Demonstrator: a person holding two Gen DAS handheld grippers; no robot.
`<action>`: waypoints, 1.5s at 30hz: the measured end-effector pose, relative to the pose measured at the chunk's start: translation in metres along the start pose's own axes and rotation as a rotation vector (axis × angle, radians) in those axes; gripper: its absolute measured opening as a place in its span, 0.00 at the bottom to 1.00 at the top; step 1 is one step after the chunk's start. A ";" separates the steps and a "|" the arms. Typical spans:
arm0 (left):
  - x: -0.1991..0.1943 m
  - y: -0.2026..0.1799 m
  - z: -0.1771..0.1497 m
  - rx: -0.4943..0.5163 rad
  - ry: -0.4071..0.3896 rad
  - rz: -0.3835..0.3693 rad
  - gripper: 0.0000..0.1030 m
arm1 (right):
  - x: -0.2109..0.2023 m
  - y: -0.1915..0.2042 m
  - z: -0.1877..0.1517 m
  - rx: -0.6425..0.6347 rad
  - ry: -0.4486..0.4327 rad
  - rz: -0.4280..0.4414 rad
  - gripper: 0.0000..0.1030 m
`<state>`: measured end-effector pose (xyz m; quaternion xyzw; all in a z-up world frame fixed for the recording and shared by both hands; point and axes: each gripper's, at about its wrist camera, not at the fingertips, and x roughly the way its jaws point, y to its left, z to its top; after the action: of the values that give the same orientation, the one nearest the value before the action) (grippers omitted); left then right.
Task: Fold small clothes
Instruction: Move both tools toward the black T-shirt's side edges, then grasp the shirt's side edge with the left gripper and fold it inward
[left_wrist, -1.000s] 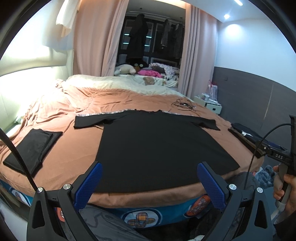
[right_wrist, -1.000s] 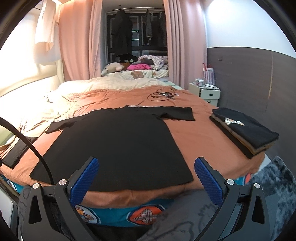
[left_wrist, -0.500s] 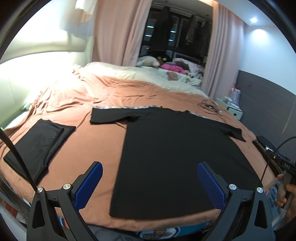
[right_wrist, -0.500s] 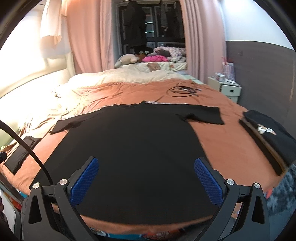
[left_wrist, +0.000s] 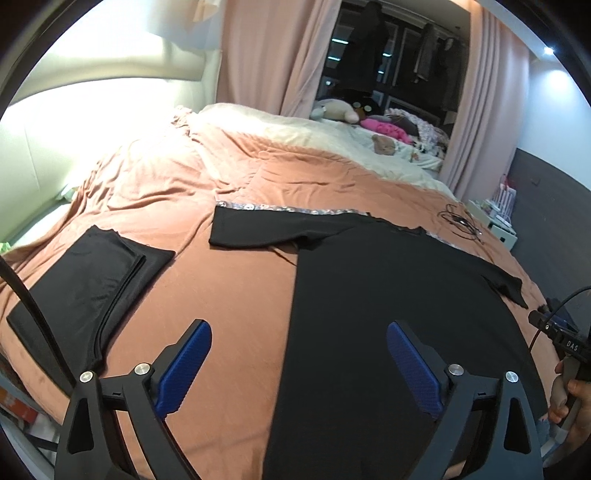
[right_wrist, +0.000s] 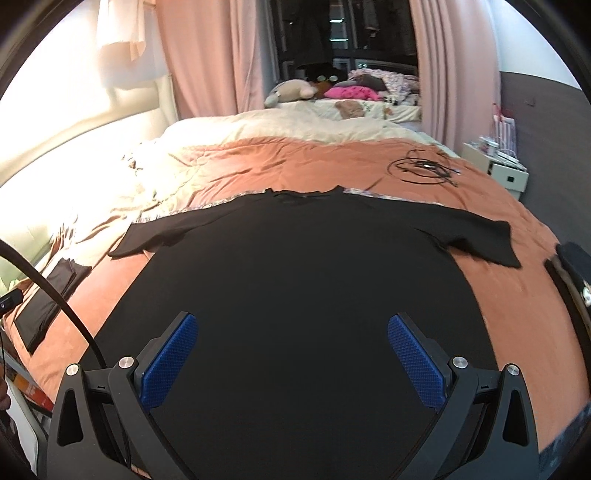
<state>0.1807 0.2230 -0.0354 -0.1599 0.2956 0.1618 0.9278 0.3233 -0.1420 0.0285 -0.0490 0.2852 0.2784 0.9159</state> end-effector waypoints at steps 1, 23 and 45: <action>0.005 0.003 0.003 -0.006 0.005 0.004 0.93 | 0.007 0.001 0.006 -0.005 0.006 0.007 1.00; 0.128 0.082 0.081 -0.129 0.123 0.010 0.77 | 0.137 0.027 0.101 -0.118 0.148 0.176 0.66; 0.296 0.162 0.123 -0.249 0.282 -0.019 0.61 | 0.263 0.071 0.145 -0.079 0.226 0.230 0.45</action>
<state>0.4072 0.4776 -0.1504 -0.2974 0.3990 0.1645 0.8517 0.5367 0.0810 0.0098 -0.0828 0.3790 0.3848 0.8375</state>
